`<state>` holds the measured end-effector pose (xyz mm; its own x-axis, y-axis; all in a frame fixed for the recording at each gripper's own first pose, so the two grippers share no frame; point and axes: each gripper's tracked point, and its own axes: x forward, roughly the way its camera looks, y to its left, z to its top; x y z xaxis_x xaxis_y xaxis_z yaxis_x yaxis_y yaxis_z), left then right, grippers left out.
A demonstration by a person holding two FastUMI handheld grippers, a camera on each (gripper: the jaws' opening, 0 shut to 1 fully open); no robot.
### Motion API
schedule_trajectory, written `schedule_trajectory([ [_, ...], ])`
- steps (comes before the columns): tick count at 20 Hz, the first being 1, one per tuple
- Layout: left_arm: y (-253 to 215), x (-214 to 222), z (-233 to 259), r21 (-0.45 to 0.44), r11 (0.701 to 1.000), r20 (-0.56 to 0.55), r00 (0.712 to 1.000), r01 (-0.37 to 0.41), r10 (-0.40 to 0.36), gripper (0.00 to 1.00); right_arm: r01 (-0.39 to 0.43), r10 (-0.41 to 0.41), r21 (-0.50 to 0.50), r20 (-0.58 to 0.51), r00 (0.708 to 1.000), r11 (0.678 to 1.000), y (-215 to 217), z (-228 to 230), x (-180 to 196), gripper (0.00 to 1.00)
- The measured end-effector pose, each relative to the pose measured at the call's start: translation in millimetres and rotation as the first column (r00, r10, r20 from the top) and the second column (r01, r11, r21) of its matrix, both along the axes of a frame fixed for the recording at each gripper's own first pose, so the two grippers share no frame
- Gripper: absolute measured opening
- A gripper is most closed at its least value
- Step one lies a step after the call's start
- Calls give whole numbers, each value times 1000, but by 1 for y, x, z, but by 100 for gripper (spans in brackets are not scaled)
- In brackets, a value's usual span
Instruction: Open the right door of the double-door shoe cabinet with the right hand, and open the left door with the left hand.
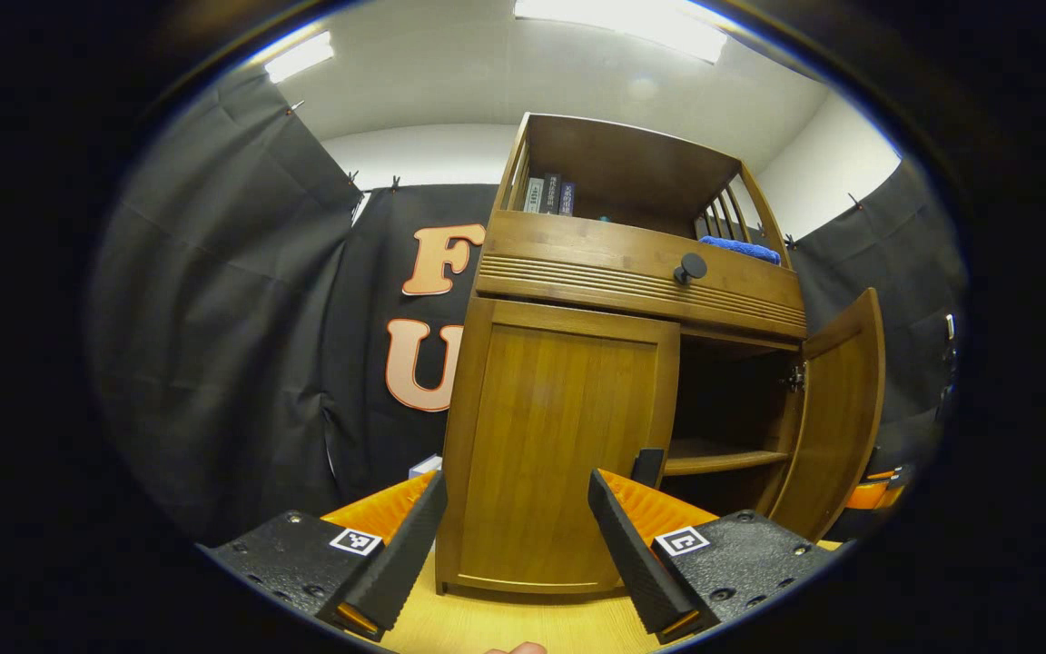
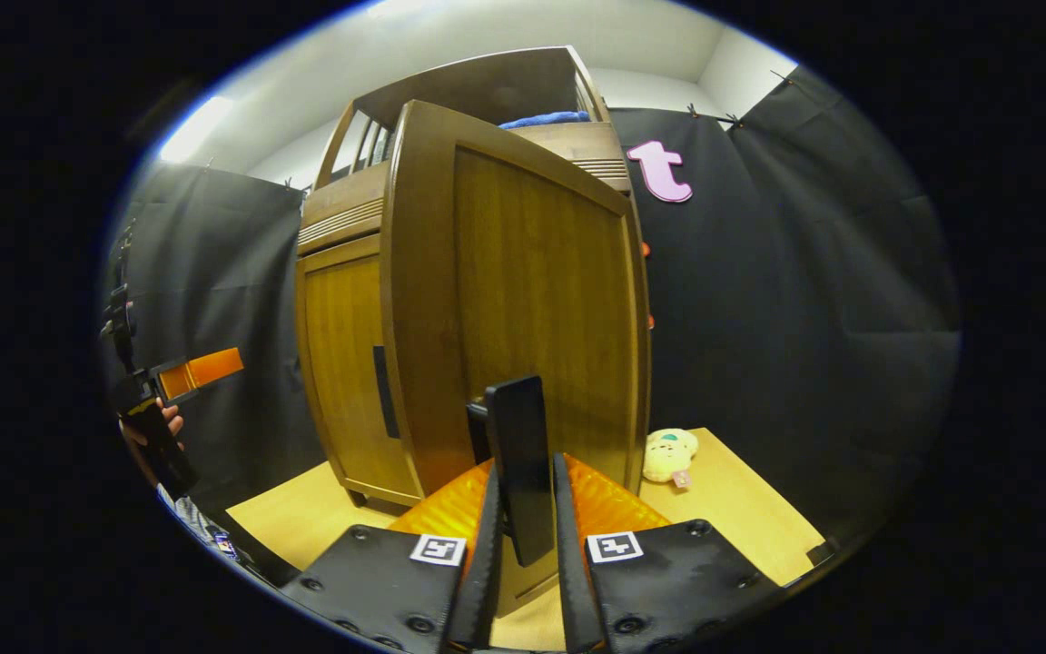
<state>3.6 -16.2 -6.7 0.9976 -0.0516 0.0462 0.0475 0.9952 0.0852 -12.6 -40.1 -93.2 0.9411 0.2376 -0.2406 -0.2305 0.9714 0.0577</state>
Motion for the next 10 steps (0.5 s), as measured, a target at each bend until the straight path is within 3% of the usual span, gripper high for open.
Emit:
schedule_trajectory([
  [2, -4, 3, -2, -1, 1000, -9, 1000, 8, -8, 93, 13, -13, 12, -3, 1000, 1000, -6, -2, -3, 44],
  [4, -6, 5, -6, 2, 1000, -17, 1000, 19, -19, 91, 24, -24, 8, -9, 1000, 1000, -10, -4, -7, 44],
  [5, -7, 6, -8, 5, 1000, -20, 1000, 22, -22, 98, 33, -33, 3, -8, 999, 999, -12, -3, -8, 44],
  [10, -11, 10, -12, 1, 999, -28, 999, 35, -35, 95, 88, -88, 30, -3, 996, 996, -32, -3, -15, 42],
])
